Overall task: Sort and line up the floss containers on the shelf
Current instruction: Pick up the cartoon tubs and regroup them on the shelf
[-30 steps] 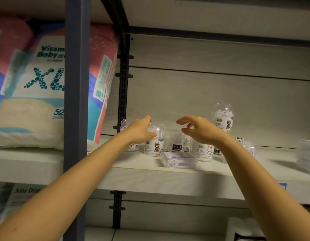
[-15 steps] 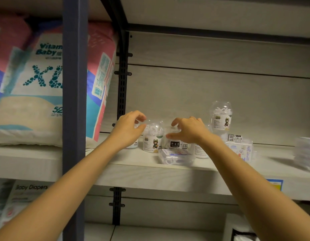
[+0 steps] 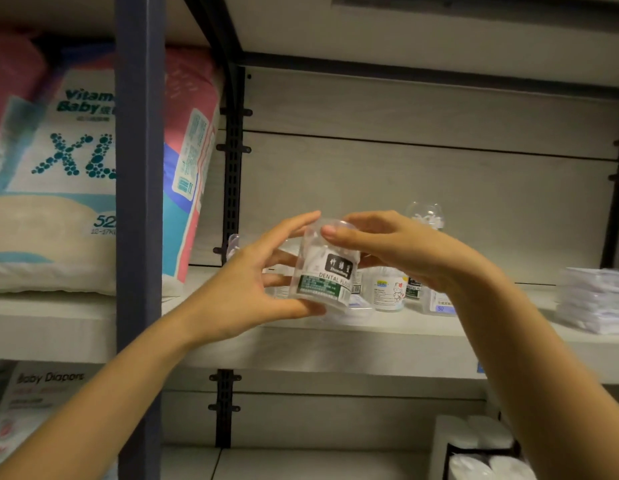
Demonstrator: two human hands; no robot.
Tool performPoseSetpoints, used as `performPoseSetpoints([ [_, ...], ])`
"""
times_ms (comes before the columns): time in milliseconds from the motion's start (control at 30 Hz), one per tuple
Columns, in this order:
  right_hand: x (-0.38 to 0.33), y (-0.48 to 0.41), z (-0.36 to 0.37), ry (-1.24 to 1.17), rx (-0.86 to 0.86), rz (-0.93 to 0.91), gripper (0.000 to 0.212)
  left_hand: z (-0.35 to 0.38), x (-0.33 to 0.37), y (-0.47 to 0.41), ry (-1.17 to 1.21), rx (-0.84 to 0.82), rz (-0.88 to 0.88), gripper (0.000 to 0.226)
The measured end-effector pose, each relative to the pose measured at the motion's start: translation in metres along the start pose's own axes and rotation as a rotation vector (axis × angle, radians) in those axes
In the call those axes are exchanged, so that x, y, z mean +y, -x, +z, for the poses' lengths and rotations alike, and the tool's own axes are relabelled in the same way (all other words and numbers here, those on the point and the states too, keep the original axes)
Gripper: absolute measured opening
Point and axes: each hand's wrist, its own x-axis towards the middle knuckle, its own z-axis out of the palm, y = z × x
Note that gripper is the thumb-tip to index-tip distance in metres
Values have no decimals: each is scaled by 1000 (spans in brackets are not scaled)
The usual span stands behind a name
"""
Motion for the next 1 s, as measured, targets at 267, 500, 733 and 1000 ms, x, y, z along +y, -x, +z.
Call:
performPoseSetpoints([
  [267,20,55,4,-258,108,54,43,41,11,3,178,41,73,89],
  [500,74,119,-46,-234,276,77,57,125,38,-29,290,-87,22,77],
  [733,136,178,-128,-146,241,52,64,233,71,-85,330,123,-150,33],
  [1000,178,218,-182,-146,301,8,55,298,100,-124,325,78,-187,35],
])
